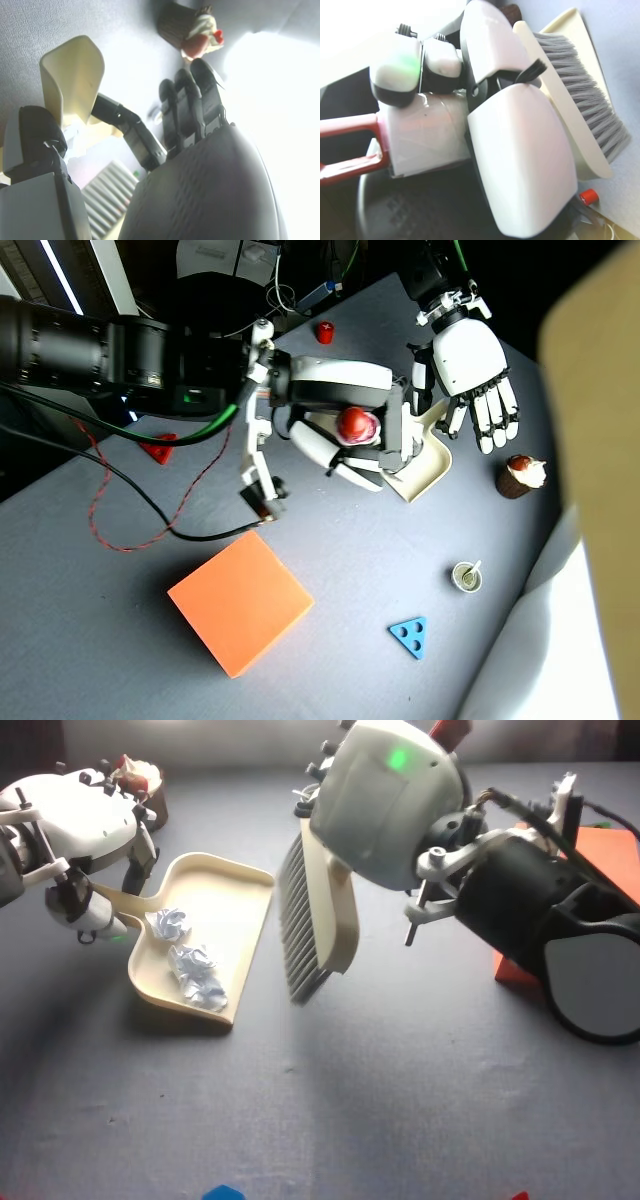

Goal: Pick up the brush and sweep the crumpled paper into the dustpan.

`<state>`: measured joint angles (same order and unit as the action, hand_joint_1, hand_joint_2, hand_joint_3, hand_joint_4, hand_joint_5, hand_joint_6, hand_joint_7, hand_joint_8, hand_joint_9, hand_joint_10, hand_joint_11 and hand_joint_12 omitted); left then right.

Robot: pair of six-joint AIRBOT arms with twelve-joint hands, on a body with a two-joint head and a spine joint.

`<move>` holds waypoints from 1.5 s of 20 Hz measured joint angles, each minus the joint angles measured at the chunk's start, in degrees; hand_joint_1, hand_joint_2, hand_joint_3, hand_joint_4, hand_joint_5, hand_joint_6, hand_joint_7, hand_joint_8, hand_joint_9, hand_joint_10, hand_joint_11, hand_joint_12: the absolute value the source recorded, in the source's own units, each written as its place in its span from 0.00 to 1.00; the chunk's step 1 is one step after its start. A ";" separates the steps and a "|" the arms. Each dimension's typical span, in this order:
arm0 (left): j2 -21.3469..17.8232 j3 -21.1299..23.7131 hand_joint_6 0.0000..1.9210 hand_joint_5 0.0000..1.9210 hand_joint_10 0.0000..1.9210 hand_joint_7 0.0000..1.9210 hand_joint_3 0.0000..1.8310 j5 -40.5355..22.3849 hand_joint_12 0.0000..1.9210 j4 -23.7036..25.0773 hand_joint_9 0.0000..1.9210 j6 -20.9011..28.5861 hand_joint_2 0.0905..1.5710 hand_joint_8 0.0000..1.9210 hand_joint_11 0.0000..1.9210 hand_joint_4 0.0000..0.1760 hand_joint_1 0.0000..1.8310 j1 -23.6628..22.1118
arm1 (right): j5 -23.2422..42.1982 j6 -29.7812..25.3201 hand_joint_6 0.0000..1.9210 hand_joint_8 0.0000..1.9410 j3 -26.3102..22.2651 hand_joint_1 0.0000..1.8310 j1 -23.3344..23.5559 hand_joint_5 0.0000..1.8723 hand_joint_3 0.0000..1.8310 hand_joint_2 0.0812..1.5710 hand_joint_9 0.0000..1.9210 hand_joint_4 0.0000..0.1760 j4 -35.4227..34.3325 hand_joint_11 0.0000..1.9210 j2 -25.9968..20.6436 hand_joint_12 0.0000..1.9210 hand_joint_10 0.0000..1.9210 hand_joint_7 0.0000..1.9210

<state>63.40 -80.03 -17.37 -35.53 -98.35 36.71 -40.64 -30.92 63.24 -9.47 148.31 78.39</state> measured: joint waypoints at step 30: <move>-6.16 7.10 0.01 0.16 0.01 0.12 0.00 1.97 0.29 -7.19 0.14 -6.45 0.53 0.01 0.03 0.81 0.48 -11.78 | -10.08 36.52 0.63 0.93 -21.73 0.44 3.69 0.24 0.00 0.42 0.10 0.21 -54.53 0.07 -9.66 1.00 1.00 0.10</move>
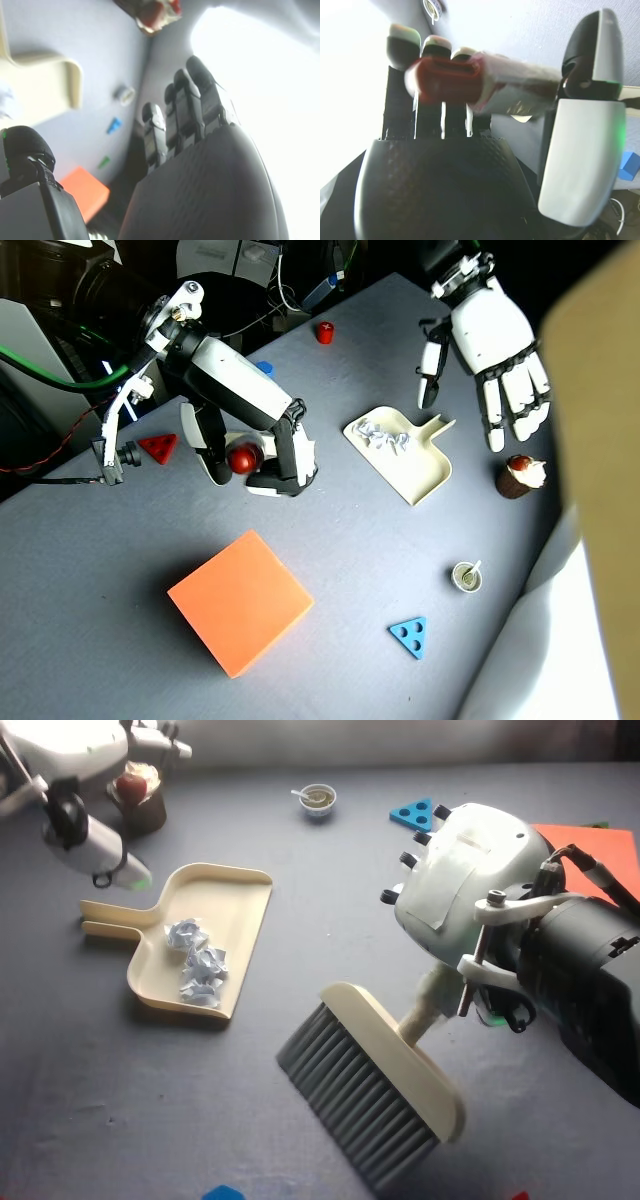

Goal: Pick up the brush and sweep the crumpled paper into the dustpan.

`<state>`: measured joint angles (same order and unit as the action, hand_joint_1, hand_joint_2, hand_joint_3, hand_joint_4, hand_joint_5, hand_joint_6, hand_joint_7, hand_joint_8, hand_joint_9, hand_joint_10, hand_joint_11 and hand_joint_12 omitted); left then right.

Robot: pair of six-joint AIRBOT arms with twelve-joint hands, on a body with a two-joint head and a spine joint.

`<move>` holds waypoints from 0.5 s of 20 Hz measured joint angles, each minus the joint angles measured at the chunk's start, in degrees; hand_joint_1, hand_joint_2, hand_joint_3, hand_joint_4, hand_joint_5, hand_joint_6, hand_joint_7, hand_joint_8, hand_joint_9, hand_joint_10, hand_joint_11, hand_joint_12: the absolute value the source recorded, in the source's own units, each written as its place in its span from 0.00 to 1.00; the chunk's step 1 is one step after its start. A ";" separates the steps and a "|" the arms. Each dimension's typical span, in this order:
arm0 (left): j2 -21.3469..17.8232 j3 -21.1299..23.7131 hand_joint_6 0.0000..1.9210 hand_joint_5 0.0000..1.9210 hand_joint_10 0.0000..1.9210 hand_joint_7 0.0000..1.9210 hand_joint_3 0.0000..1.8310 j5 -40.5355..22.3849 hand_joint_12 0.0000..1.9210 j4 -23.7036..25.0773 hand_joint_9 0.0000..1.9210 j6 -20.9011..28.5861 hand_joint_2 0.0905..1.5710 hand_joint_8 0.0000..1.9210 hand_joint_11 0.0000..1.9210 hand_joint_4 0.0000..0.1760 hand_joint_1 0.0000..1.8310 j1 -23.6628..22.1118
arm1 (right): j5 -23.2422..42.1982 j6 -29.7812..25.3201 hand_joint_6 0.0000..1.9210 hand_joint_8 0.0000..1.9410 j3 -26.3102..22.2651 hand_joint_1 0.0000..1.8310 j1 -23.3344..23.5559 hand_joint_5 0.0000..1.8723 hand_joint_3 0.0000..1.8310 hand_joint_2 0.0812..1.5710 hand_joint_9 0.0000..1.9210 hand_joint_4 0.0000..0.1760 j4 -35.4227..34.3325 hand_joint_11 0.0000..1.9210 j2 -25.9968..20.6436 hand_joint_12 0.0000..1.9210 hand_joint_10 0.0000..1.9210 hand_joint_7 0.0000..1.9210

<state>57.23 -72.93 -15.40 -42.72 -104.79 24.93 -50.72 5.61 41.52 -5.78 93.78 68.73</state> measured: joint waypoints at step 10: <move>-4.11 6.54 0.00 0.19 0.01 0.13 0.00 5.75 0.28 -9.44 0.15 -9.79 0.54 0.01 0.05 0.79 0.47 -8.61 | 0.44 -3.30 0.00 0.00 -0.98 0.33 -2.14 0.08 0.00 0.41 0.10 0.00 -0.76 0.07 -1.27 0.08 0.00 0.12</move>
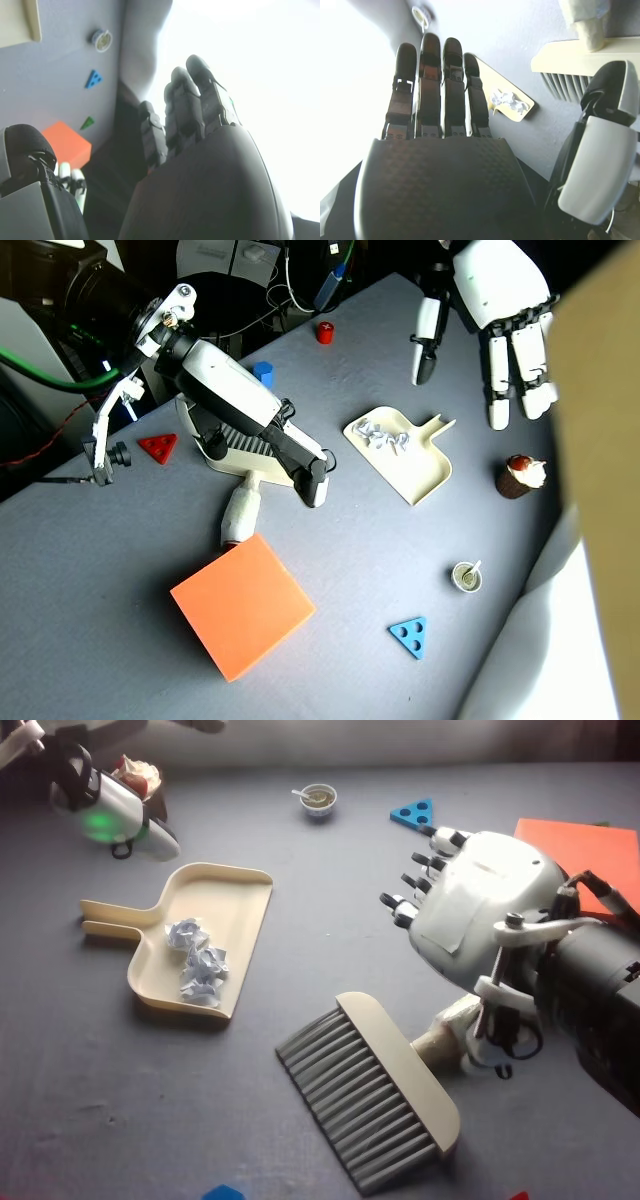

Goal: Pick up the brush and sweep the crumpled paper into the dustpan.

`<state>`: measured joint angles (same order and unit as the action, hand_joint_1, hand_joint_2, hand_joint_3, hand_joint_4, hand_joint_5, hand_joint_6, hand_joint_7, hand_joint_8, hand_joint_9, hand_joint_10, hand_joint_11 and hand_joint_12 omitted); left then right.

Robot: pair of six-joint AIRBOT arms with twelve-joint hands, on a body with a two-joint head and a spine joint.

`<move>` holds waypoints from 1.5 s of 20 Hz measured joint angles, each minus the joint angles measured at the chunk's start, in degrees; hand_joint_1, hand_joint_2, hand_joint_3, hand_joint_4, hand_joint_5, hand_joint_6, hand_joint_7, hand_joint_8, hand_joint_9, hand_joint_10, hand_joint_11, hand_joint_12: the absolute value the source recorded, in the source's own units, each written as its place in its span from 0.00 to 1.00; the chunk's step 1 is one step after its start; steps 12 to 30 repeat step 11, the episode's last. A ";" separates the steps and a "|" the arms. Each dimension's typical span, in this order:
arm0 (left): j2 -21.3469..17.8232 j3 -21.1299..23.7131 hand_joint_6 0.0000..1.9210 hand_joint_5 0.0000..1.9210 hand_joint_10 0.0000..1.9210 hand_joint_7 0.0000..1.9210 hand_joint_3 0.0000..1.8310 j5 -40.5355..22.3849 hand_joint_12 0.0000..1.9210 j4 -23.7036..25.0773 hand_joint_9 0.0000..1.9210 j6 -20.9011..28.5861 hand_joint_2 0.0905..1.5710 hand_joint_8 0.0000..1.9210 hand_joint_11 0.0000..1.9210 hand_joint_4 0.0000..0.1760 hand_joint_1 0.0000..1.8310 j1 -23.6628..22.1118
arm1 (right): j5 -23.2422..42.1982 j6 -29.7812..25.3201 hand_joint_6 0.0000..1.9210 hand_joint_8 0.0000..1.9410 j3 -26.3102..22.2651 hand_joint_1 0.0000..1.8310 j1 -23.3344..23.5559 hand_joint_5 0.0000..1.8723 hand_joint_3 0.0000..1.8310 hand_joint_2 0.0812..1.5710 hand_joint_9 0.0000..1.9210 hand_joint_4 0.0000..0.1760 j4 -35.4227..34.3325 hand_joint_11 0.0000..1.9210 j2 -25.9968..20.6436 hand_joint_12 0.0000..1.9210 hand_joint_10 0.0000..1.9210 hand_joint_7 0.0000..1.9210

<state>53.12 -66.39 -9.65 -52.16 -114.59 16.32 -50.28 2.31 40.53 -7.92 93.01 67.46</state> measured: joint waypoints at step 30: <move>-1.22 0.15 0.00 0.17 0.00 0.11 0.00 4.17 0.27 -0.04 0.13 -2.56 0.55 0.00 0.04 0.76 0.46 -4.17 | 23.08 -51.36 0.00 0.00 -3.89 0.26 -10.32 0.00 0.01 0.48 0.03 0.00 49.55 0.04 -18.25 0.03 0.00 0.03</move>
